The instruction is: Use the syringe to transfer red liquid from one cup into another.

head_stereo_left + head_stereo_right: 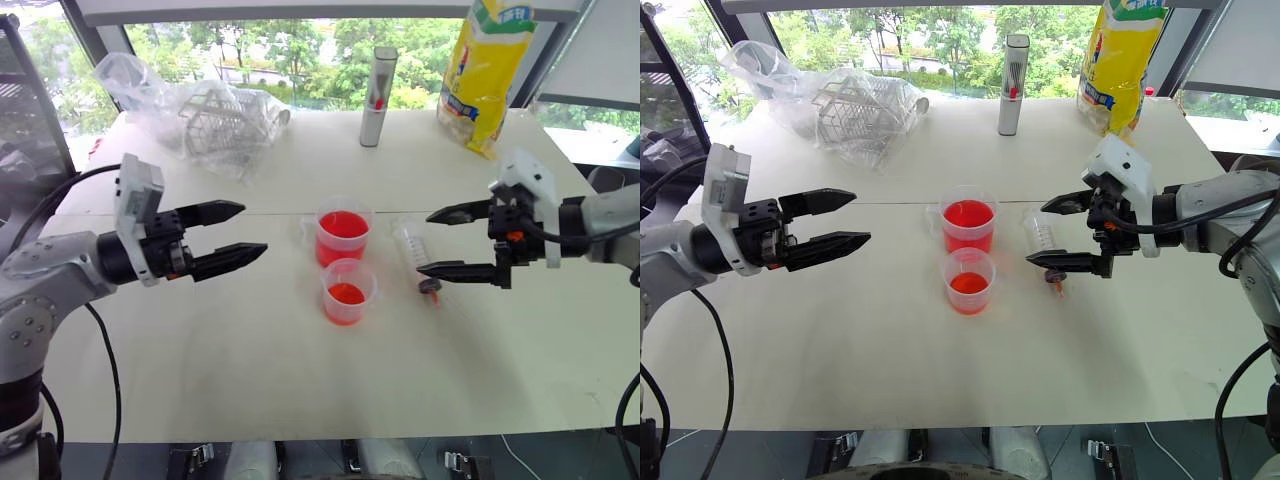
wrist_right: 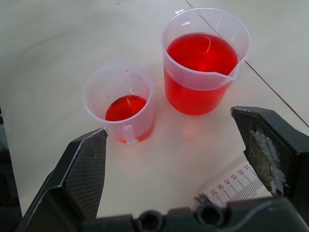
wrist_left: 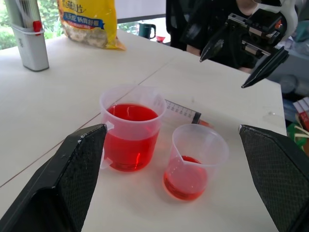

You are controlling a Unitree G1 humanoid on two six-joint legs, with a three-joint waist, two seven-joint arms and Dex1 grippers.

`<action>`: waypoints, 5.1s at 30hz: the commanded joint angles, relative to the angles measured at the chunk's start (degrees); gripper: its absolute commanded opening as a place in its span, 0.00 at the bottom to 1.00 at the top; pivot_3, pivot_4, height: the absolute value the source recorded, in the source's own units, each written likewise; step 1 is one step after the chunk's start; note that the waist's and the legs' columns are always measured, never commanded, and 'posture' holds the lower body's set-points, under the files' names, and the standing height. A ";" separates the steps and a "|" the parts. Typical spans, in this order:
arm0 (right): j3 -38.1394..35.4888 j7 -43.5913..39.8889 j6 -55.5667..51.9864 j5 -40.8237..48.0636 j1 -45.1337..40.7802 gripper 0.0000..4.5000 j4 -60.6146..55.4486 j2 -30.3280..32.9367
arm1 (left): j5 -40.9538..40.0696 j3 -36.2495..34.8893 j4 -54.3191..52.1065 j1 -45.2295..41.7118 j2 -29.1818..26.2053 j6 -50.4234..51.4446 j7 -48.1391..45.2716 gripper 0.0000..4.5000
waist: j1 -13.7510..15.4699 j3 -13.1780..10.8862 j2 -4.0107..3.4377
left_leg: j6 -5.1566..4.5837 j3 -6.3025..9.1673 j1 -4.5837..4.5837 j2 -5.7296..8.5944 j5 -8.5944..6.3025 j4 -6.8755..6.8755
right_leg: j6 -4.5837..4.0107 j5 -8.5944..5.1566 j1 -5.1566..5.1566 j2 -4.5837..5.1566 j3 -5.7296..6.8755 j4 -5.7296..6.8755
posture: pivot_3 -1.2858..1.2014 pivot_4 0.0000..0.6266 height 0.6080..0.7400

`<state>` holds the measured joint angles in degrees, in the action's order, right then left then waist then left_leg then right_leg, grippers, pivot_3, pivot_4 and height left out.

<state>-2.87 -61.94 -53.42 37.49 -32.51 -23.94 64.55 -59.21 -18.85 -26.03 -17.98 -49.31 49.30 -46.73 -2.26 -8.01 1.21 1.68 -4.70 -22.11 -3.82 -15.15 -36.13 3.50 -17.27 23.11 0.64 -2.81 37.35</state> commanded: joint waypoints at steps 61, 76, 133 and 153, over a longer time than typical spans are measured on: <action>31.56 13.67 -20.91 -28.13 -36.28 0.94 67.61 -30.47 | 2.05 1.22 -1.09 -1.61 1.27 -3.54 0.95 1.00 | -0.27 0.05 0.02 | 0.00 -0.09 -0.12 0.07 0.00 -0.06 | -0.02 0.02 0.21 -0.05 -0.05 0.15 | 0.52 0.24 1.00; 25.48 14.32 -22.52 -29.59 -35.66 0.31 60.25 -29.37 | 2.78 1.75 0.16 -2.85 0.51 -3.77 0.40 1.00 | -0.29 0.04 0.00 | 0.00 -0.08 -0.08 0.06 0.00 -0.05 | -0.02 0.02 0.19 -0.06 -0.04 0.21 | 0.52 0.24 1.00; 7.05 23.49 40.56 -21.12 -3.48 0.31 22.85 -50.68 | 33.47 19.96 47.65 -44.97 17.62 -24.03 -16.73 1.00 | -0.17 0.04 -0.01 | 0.08 -0.09 -0.10 0.13 0.06 -0.13 | 0.01 0.02 0.22 -0.13 0.01 0.42 | 0.52 0.24 1.00; 8.28 21.32 39.81 -20.89 -3.08 0.31 21.85 -49.92 | 36.62 20.40 58.13 -50.90 24.73 -27.28 -23.47 0.70 | -0.20 0.04 -0.01 | 0.08 -0.07 -0.11 0.13 0.06 -0.13 | 0.02 0.02 0.23 -0.16 0.01 0.43 | 0.52 0.24 1.00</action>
<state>5.20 -40.07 -14.31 16.00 -34.62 0.45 14.81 -22.57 1.40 32.80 -66.77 -25.00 22.73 -69.02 -2.46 -7.96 1.20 1.77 -4.77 -22.22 -3.69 -15.10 -36.26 3.52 -17.26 23.34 0.49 -2.80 37.78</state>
